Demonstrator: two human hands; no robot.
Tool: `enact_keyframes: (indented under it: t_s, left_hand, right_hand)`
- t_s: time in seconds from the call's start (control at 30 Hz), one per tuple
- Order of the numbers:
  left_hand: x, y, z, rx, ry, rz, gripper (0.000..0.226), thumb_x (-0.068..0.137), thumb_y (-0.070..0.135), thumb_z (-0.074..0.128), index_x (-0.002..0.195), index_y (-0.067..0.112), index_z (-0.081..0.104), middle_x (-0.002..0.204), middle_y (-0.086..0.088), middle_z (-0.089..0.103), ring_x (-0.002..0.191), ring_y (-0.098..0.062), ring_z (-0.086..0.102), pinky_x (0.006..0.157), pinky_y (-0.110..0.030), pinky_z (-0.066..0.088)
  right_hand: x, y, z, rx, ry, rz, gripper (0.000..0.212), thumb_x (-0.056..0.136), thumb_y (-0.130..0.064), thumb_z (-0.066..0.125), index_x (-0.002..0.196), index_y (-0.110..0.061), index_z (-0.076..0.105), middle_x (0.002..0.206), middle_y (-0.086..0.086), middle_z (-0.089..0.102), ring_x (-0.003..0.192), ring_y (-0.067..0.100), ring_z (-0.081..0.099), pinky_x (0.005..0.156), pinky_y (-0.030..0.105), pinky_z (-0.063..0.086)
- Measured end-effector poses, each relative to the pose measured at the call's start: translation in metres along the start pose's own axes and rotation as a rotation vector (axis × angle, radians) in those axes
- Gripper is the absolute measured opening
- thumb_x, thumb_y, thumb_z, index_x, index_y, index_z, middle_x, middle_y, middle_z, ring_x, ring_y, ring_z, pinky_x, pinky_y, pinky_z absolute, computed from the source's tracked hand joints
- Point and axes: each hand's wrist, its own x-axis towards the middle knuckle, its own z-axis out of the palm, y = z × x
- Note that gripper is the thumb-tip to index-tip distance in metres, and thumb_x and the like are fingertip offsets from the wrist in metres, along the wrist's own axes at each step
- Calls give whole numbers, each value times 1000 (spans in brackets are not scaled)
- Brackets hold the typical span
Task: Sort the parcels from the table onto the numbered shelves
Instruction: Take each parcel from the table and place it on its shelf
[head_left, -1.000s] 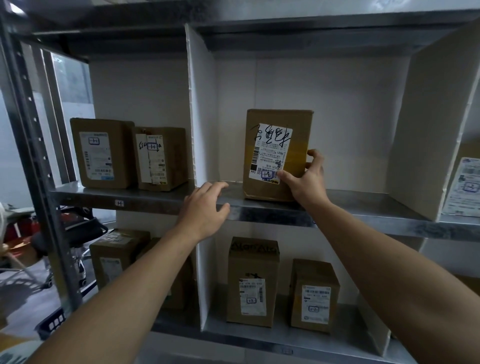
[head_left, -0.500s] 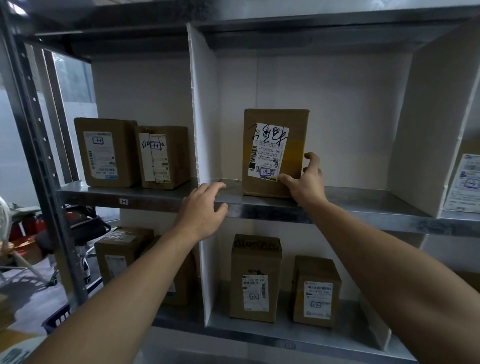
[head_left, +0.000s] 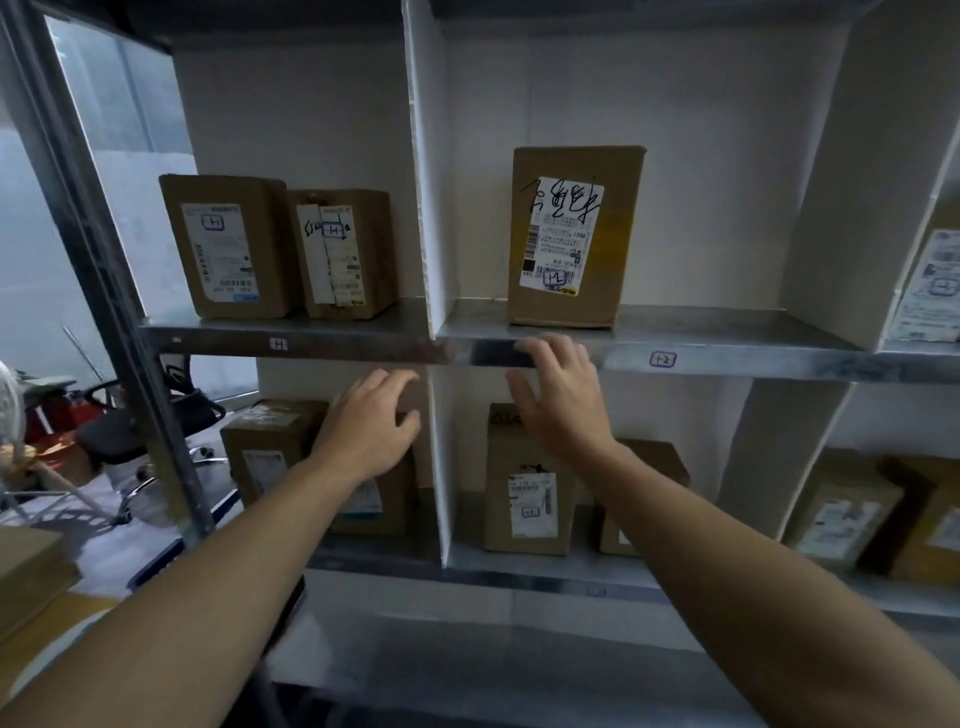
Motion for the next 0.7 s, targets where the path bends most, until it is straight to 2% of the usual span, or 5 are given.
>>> enact_keyframes:
  t_s: [0.1, 0.37, 0.47, 0.6, 0.7]
  left_hand:
    - [-28, -33, -10, 68, -58, -43, 45, 94, 34, 56, 137, 28, 44, 127, 3, 51, 120, -19, 47, 100, -44, 42]
    - [-124, -145, -50, 186, -115, -235, 43, 90, 33, 59, 132, 25, 51, 125, -3, 55, 115, -26, 53, 93, -43, 47]
    - [-167, -187, -67, 212, -152, -324, 44, 88, 32, 60, 131, 24, 52, 125, -5, 56, 114, -28, 53, 90, -44, 48]
    - [-234, -238, -97, 291, -170, -488, 45, 90, 35, 59, 133, 27, 51, 127, -3, 55, 114, -26, 53, 87, -39, 48]
    - [-276, -262, -114, 316, -176, -623, 46, 90, 38, 57, 134, 30, 48, 131, 2, 52, 118, -23, 52, 90, -38, 47]
  right_hand:
    - [-22, -34, 24, -48, -140, -118, 34, 100, -40, 49, 127, -21, 55, 127, 2, 52, 113, 19, 49, 93, 39, 45]
    - [-70, -132, 113, -51, -614, -67, 41, 102, -44, 43, 137, -23, 44, 134, 7, 48, 122, 31, 48, 98, 47, 41]
    - [-86, -167, 141, -13, -682, -98, 44, 102, -45, 43, 140, -23, 42, 142, 7, 44, 128, 33, 44, 102, 48, 38]
    - [-108, -226, 180, 24, -766, -228, 42, 103, -46, 39, 137, -22, 43, 135, 8, 47, 124, 34, 46, 99, 48, 39]
    - [-120, -270, 205, 30, -822, -312, 44, 102, -45, 41, 140, -24, 42, 141, 8, 46, 129, 34, 44, 103, 49, 39]
